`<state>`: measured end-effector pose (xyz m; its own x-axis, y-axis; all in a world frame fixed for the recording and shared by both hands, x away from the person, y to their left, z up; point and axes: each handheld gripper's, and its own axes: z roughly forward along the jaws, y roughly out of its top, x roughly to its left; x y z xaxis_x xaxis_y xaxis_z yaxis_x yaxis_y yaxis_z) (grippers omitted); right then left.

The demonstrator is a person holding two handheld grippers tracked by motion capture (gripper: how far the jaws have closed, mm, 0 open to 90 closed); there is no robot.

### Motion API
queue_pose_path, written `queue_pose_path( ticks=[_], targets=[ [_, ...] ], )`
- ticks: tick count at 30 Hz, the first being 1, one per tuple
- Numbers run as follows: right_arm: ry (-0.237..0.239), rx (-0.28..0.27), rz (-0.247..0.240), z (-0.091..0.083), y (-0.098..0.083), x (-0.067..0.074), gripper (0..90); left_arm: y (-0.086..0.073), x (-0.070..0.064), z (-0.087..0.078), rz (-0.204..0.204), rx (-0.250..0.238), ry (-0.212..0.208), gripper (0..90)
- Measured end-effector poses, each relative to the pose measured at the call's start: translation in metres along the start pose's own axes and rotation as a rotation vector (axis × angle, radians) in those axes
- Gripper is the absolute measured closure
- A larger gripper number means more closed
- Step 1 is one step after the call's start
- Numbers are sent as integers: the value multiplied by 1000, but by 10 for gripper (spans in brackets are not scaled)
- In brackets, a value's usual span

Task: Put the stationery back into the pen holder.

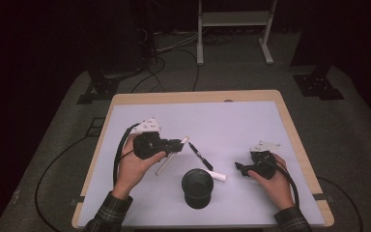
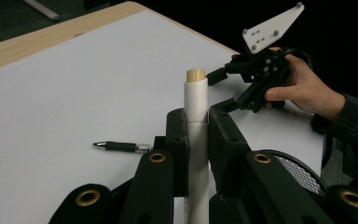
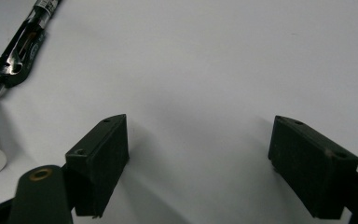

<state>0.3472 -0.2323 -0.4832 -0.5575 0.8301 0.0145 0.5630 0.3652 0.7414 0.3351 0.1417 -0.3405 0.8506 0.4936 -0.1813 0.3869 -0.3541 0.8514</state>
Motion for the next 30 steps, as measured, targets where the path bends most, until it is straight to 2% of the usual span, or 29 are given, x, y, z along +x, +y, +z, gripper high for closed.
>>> queue_pose_path(
  ticks=[12,22,30],
  targets=[
    [0,0,0,0,0,0,188,10,-21,-3,44,-52,-46,785],
    [0,0,0,0,0,0,188,13,-31,-1,51,-80,-74,784],
    [0,0,0,0,0,0,187,16,-40,5,65,-84,-92,784]
  ],
)
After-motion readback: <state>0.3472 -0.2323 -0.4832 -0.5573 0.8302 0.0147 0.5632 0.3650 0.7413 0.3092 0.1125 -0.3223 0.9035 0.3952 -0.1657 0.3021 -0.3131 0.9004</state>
